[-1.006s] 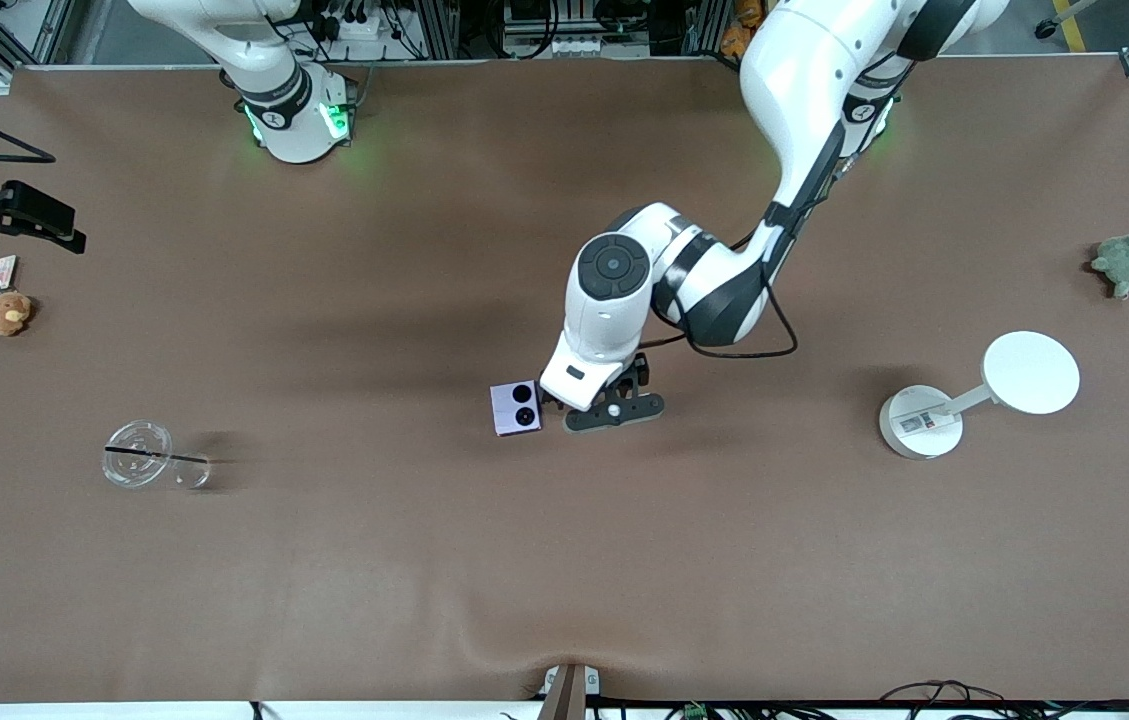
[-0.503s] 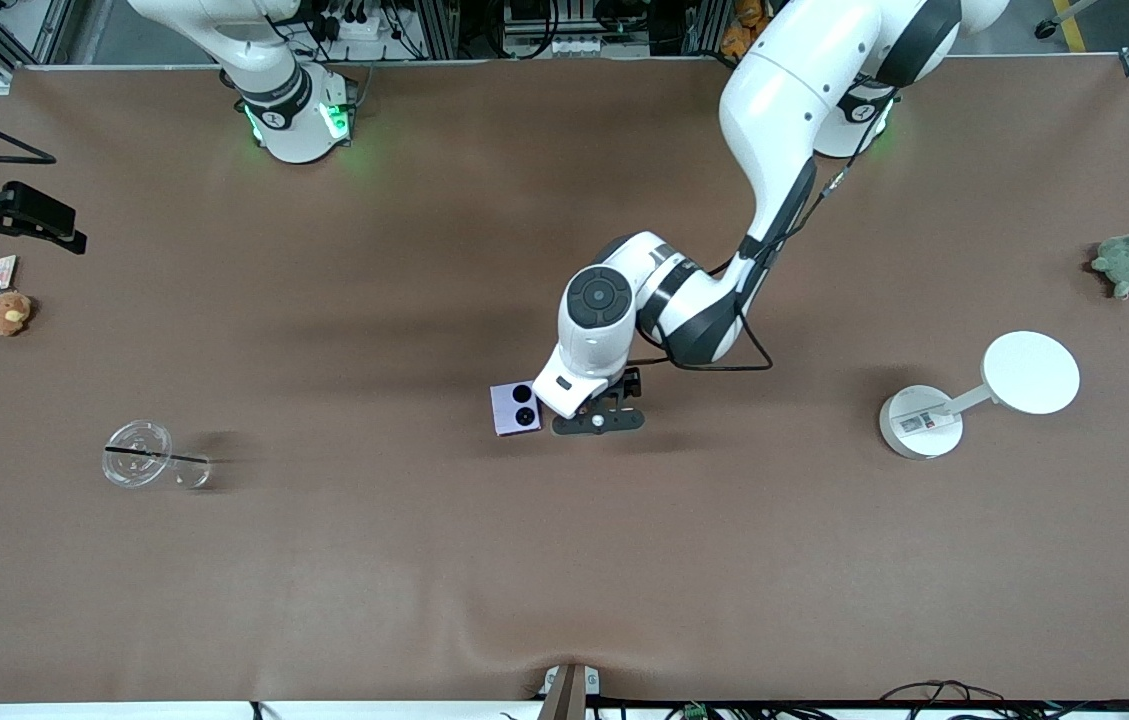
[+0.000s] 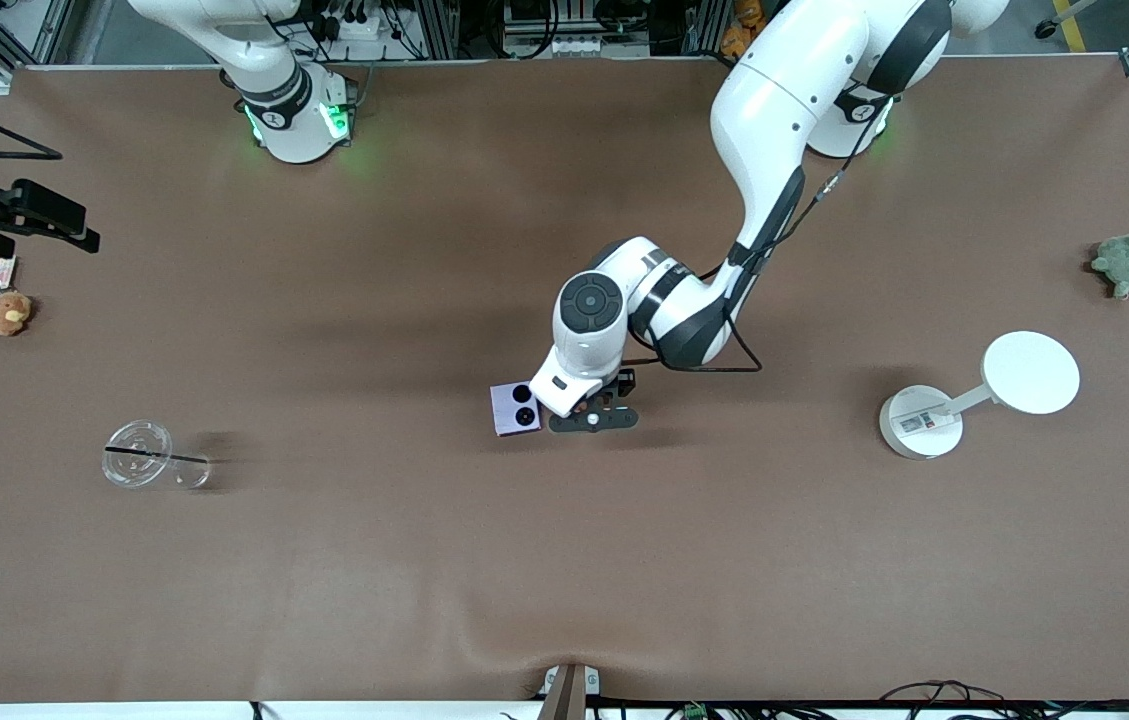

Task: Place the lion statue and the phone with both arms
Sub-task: 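Grasp the lion statue with the left gripper while the right gripper reaches out, then lift the lion with the left gripper while the right gripper lowers onto the phone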

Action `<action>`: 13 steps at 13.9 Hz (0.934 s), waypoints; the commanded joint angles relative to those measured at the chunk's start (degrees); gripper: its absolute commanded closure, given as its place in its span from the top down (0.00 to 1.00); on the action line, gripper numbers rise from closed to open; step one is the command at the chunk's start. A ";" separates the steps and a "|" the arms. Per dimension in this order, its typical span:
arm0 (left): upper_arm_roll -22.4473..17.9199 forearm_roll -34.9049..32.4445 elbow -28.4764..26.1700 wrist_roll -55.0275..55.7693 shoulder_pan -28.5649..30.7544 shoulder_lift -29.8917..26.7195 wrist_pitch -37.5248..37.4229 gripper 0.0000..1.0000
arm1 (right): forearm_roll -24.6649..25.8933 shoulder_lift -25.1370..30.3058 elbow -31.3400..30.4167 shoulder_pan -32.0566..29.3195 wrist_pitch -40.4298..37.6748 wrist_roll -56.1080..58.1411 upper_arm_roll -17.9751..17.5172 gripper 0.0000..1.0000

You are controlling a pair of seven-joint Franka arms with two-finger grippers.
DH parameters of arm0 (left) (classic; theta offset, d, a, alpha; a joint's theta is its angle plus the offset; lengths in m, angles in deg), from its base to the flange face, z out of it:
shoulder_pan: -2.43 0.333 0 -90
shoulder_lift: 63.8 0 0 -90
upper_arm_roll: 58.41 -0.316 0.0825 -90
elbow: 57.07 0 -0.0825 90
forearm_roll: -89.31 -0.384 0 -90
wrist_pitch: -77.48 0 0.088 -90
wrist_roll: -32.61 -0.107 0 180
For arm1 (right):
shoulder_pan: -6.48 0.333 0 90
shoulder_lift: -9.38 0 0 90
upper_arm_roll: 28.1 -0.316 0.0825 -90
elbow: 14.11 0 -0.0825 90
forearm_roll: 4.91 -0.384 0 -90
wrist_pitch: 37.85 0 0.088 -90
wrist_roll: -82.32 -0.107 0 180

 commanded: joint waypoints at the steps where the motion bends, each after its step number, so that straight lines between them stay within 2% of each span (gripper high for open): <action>1: -0.49 -0.74 0.76 0.20 -0.39 0.04 0.31 0.07 | -1.31 -2.06 0.72 -0.56 -0.05 -0.10 0.09 1.00; 2: -0.49 -0.91 0.76 0.03 -0.39 -0.48 -0.21 0.00 | -1.48 -2.94 0.72 -0.56 0.83 -0.10 0.09 1.00; 3: -0.49 -0.74 0.68 0.03 -0.13 -1.45 -1.43 0.00 | -2.87 -3.73 0.72 -0.39 2.75 -0.10 0.09 1.00; 5: -0.75 -1.27 0.59 -0.76 1.36 -4.42 -5.82 0.00 | -8.92 -6.27 0.72 0.14 4.96 -0.18 0.09 1.00; 8: -0.67 -1.27 -0.55 -6.73 4.35 -9.53 -11.27 0.00 | -17.46 -13.29 0.72 2.33 6.10 0.08 -0.09 1.00; 10: -0.58 -1.18 -1.95 -9.71 6.62 -12.69 -13.12 0.00 | -17.39 -16.03 0.72 7.50 10.56 -0.01 0.00 1.00; 13: -0.49 -1.18 -7.04 -14.03 10.41 -17.09 -13.40 0.00 | -17.74 -21.91 0.72 13.40 18.57 -0.09 0.00 1.00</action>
